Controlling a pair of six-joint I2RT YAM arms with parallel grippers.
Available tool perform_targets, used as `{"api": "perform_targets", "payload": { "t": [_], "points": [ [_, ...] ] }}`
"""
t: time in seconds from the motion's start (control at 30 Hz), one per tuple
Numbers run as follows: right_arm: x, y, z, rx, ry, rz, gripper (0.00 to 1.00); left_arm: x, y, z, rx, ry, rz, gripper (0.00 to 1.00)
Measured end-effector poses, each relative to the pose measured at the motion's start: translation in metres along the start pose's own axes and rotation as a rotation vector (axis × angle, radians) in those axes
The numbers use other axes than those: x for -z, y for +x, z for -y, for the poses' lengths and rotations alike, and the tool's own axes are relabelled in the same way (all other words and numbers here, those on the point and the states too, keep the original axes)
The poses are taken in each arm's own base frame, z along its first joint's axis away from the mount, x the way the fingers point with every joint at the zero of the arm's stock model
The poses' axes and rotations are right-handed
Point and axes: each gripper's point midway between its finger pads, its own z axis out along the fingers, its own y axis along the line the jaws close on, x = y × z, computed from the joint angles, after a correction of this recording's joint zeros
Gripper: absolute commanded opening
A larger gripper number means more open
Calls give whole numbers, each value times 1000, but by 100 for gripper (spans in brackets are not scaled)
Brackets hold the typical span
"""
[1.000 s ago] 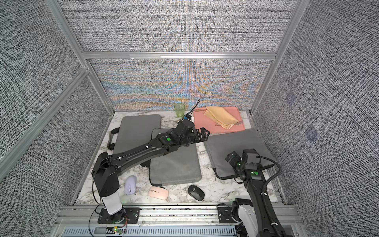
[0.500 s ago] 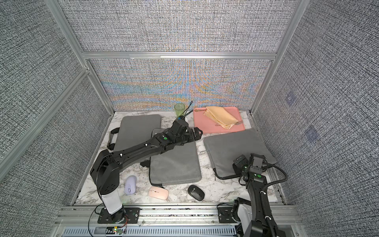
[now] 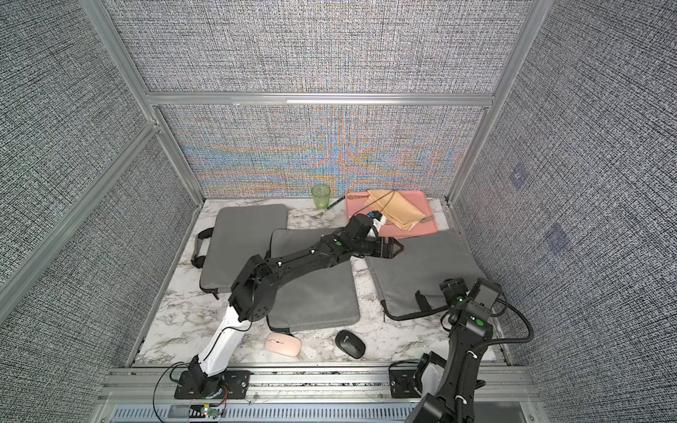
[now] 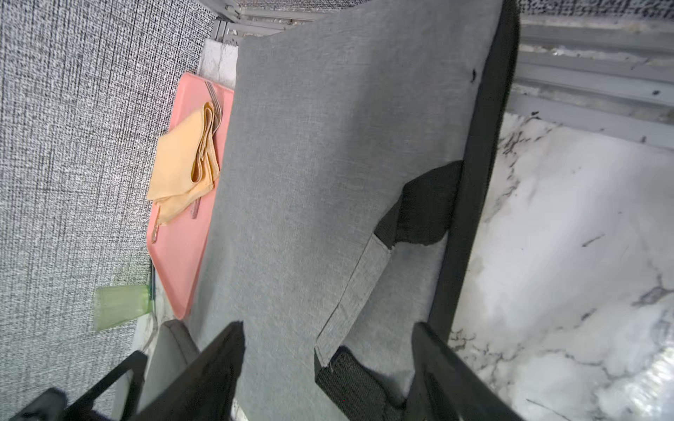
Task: Put the mouse into the laptop bag
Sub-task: Open the zippered laptop bag at the center of the board.
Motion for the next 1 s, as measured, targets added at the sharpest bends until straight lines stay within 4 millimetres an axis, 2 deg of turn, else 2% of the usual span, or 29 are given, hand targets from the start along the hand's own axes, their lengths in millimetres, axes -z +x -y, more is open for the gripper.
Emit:
{"api": "perform_targets", "payload": {
  "t": [0.07, 0.17, 0.27, 0.47, 0.63, 0.83, 0.93, 1.0],
  "points": [
    [2, 1, 4, -22, -6, -17, 76, -16, 12, 19, -74, 0, -40, 95],
    [8, -3, 10, -50, -10, -9, 76, -29, 28, 41, -185, -17, -83, 95],
    [13, -9, 16, -85, -19, 2, 76, -35, 49, 52, -300, -51, -131, 95],
    [1, -15, 40, -197, 6, -47, 78, -46, 90, 35, -466, -142, -231, 95],
    [-18, -10, 45, -246, -3, -122, 83, -55, 110, 17, -502, -158, -291, 98],
    [-45, 7, 51, -276, 28, -190, 88, -62, 118, 24, -513, -91, -308, 100],
    [-62, 19, 49, -252, 57, -231, 88, -67, 121, 30, -502, -39, -306, 100],
    [-75, 23, 39, -229, 40, -258, 87, -69, 122, 36, -484, -3, -303, 98]
  ]
}}
